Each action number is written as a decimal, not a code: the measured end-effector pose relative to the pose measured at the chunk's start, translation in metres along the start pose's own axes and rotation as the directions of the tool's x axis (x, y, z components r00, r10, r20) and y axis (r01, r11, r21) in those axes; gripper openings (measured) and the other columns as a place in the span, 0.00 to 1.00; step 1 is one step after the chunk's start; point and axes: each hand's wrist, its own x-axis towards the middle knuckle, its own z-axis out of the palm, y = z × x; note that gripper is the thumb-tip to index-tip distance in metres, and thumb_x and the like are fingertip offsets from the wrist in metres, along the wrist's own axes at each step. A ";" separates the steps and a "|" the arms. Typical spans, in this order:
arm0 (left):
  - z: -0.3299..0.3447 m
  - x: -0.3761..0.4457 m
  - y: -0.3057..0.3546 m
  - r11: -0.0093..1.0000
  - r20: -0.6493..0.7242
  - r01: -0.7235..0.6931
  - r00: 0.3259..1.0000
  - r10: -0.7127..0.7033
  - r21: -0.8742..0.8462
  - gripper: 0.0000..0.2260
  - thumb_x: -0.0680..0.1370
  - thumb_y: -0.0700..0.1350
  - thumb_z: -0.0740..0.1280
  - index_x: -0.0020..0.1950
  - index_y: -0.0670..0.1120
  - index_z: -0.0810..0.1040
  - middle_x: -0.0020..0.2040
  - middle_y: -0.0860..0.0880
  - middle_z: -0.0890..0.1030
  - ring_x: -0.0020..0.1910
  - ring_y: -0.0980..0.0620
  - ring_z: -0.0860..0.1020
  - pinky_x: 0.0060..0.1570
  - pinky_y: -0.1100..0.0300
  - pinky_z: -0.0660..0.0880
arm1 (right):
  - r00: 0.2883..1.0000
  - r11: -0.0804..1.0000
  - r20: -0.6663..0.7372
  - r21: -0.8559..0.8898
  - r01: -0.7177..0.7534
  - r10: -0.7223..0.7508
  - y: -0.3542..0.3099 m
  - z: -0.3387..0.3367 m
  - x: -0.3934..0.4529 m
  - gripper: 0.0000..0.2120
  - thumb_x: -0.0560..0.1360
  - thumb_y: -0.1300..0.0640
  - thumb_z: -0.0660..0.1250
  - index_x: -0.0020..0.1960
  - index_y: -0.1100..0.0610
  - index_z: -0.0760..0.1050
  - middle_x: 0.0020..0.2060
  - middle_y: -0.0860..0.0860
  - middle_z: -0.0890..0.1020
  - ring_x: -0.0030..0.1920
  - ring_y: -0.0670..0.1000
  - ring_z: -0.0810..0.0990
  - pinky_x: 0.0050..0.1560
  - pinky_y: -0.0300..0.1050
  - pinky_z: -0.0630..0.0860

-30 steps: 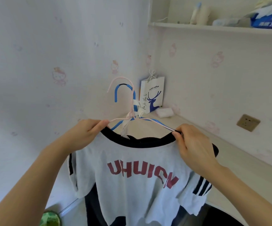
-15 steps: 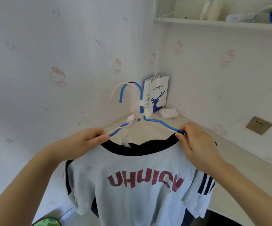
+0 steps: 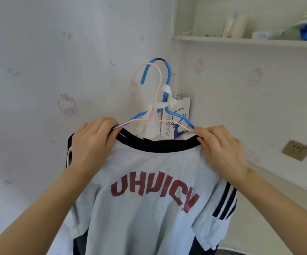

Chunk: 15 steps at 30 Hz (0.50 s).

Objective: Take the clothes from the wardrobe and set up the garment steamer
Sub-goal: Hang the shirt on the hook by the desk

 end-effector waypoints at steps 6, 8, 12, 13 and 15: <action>0.044 0.015 -0.026 0.975 -0.109 -0.202 0.971 0.212 0.091 0.08 0.80 0.41 0.66 0.55 0.45 0.83 0.37 0.48 0.82 0.31 0.45 0.77 0.28 0.53 0.71 | 0.992 0.998 0.124 -0.060 0.032 -0.024 0.015 0.021 0.013 0.32 0.66 0.72 0.73 0.66 0.54 0.69 0.48 0.53 0.79 0.44 0.56 0.77 0.22 0.38 0.63; 0.059 0.023 -0.033 0.976 -0.099 -0.201 0.973 0.210 0.087 0.09 0.80 0.41 0.65 0.57 0.46 0.83 0.37 0.48 0.82 0.30 0.46 0.76 0.27 0.54 0.70 | 0.988 0.999 0.150 -0.046 0.027 -0.019 0.022 0.032 0.021 0.33 0.66 0.72 0.73 0.66 0.53 0.69 0.49 0.53 0.79 0.44 0.56 0.77 0.22 0.38 0.64; 0.093 0.033 -0.041 0.986 -0.041 -0.163 0.986 0.164 0.042 0.10 0.82 0.42 0.63 0.59 0.47 0.82 0.39 0.48 0.82 0.31 0.46 0.75 0.28 0.53 0.71 | 0.978 1.000 0.206 -0.024 0.018 -0.012 0.041 0.060 0.034 0.32 0.66 0.72 0.73 0.66 0.53 0.68 0.50 0.54 0.79 0.46 0.57 0.77 0.22 0.40 0.67; 0.103 0.033 -0.043 0.987 -0.019 -0.158 0.987 0.158 0.030 0.10 0.82 0.42 0.63 0.60 0.47 0.81 0.39 0.48 0.82 0.31 0.46 0.75 0.28 0.53 0.71 | 0.975 0.999 0.220 -0.026 0.026 -0.020 0.047 0.069 0.034 0.33 0.66 0.72 0.73 0.66 0.53 0.67 0.50 0.54 0.79 0.46 0.57 0.78 0.22 0.40 0.67; 0.125 0.034 -0.049 0.988 0.023 -0.150 0.988 0.150 0.020 0.11 0.81 0.41 0.64 0.61 0.47 0.80 0.39 0.48 0.82 0.31 0.47 0.75 0.27 0.53 0.71 | 0.969 0.998 0.245 -0.030 0.049 -0.040 0.060 0.089 0.033 0.33 0.67 0.71 0.73 0.66 0.53 0.67 0.50 0.54 0.79 0.45 0.57 0.78 0.22 0.40 0.66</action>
